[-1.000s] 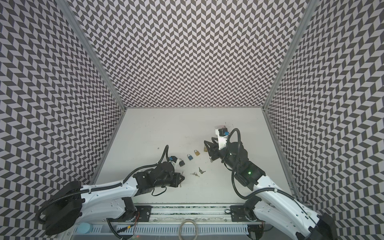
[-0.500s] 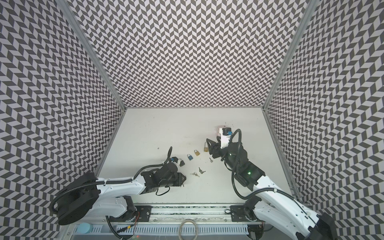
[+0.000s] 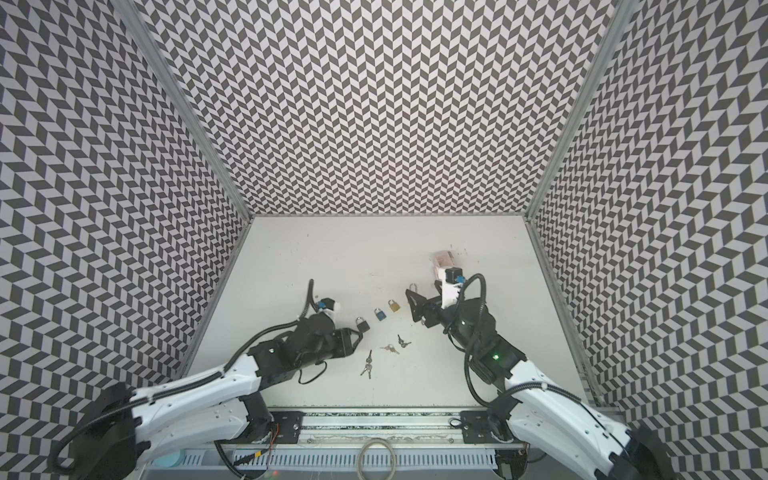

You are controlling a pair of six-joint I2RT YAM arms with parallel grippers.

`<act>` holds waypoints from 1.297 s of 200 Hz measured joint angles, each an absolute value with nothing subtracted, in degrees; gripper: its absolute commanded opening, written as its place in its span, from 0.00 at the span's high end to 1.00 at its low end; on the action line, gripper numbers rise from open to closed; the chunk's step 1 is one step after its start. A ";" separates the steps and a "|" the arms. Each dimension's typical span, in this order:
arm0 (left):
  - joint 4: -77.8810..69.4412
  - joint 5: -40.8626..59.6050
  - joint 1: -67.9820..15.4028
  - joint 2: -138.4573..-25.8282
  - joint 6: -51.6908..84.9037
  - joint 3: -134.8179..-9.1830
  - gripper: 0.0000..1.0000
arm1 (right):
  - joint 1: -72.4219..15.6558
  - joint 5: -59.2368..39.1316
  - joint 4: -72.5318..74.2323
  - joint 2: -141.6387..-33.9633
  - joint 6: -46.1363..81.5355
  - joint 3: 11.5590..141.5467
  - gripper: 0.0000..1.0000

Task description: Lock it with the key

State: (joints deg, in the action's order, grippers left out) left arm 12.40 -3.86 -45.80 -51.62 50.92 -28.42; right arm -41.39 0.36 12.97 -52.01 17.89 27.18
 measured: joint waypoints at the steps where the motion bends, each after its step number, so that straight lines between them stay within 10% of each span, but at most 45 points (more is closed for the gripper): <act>1: 12.58 -3.84 -45.30 -51.18 50.68 -28.53 0.45 | -41.67 0.23 13.06 -52.36 17.78 27.27 0.14; 75: 25.43 13.72 8.58 -48.01 32.99 -48.18 0.41 | -65.73 -11.66 10.59 -99.26 -0.30 54.76 0.23; 142: 31.83 14.98 12.95 -48.97 32.67 -47.68 0.37 | -66.89 -15.03 -0.49 -125.51 -18.48 82.72 0.25; 259: 32.05 14.63 13.17 -49.41 32.62 -47.68 0.39 | -63.20 -24.45 -6.57 -138.72 -25.54 101.73 0.45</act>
State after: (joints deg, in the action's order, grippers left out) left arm 32.05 14.63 13.17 -49.41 32.62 -47.68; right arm -63.20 -24.45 -6.57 -138.72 -25.54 101.73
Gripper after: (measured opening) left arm 0.612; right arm 0.558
